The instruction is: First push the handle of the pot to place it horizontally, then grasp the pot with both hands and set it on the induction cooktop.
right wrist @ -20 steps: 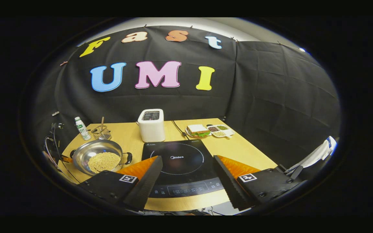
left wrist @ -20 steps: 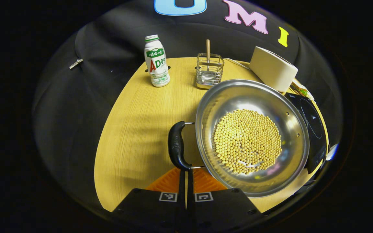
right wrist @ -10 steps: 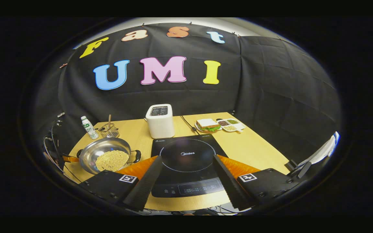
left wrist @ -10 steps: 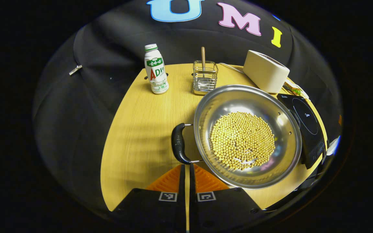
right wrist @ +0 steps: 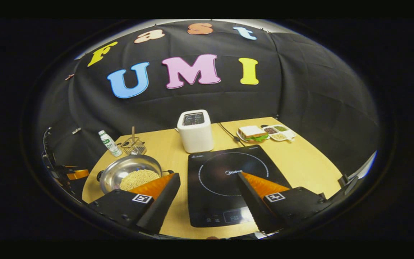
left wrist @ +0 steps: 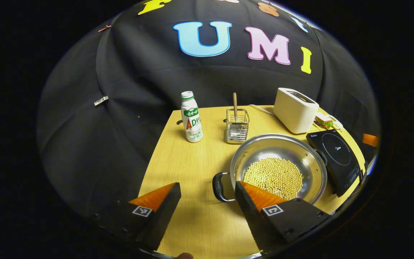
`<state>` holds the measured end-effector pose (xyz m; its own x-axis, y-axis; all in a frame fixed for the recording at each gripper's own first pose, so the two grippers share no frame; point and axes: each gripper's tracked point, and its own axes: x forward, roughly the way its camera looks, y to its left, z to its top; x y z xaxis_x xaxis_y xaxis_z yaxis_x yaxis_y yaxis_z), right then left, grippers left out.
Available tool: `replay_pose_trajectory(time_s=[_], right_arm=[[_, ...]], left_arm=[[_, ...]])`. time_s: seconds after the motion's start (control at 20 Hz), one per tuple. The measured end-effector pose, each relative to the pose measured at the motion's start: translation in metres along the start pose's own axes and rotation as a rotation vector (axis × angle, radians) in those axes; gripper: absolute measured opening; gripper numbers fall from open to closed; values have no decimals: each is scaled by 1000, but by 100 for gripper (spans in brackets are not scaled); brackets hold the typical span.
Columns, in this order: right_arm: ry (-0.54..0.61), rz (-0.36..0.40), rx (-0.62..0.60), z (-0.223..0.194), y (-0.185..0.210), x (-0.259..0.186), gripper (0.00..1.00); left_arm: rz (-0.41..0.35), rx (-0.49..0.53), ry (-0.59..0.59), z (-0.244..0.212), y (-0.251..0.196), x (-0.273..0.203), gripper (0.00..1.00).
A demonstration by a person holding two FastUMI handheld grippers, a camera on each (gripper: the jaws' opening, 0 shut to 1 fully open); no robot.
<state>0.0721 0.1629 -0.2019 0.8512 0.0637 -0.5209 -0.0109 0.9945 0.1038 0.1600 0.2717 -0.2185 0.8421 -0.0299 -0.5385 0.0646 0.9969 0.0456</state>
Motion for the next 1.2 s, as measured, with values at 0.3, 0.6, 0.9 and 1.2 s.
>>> replay_pose_trajectory(time_s=[0.3,0.6,0.9,1.2], right_arm=[[69,70,4,-11,46,50,99],[139,155,0,-34,83,94,99],[179,204,-22,-61,102,128,94],[218,214,-47,-82,107,150,99]], left_arm=[[-55,-56,6,-3,-22,12,95],[-82,-117,38,-10,-32,39,95],[-100,-162,53,-17,-35,62,96],[-123,-205,42,-21,-39,87,96]])
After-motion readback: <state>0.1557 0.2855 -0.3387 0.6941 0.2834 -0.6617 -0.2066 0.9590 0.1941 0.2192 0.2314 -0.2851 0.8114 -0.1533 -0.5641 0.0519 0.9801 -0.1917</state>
